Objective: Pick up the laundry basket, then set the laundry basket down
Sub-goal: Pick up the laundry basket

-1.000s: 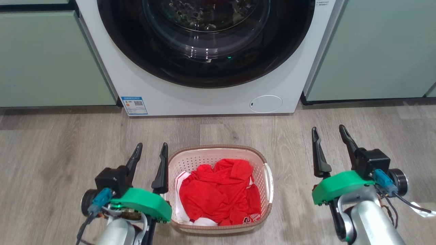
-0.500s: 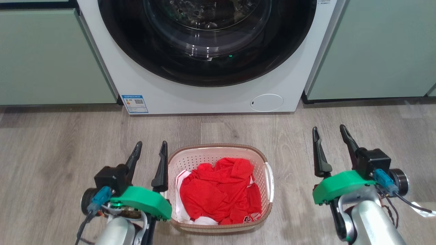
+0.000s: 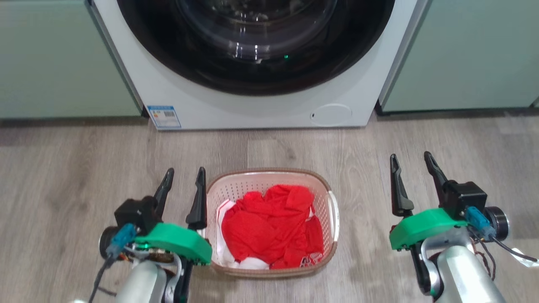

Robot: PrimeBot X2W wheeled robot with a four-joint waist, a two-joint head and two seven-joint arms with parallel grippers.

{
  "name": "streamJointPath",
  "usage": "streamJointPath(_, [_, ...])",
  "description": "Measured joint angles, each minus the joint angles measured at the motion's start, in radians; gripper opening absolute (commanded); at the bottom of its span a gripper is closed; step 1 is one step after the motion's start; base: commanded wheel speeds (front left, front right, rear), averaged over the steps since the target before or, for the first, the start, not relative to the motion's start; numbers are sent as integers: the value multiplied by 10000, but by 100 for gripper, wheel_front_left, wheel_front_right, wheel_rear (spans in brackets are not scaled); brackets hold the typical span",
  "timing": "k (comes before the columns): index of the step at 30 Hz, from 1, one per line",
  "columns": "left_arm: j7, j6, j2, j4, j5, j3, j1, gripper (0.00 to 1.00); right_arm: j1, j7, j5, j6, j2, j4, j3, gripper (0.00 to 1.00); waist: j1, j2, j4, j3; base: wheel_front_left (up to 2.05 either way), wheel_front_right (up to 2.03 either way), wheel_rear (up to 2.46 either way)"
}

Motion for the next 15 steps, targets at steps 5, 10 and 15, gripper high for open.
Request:
streamJointPath(5, [0,0,-8,639,-157,-12,-538,100,-366,0,-25,0,-2,433,-178,100,0,0,24,642,0,0,0])
streamJointPath(10, [-2,-105,-21,1607,-105,8,-1462,100,-1404,-4,-50,0,-10,1220,-247,100,0,0,73,1587,0,0,0])
streamJointPath(15, [-2,-368,-52,2932,-44,21,-2431,100,-2317,10,-234,0,-23,2259,-121,100,1,0,84,2627,0,0,0])
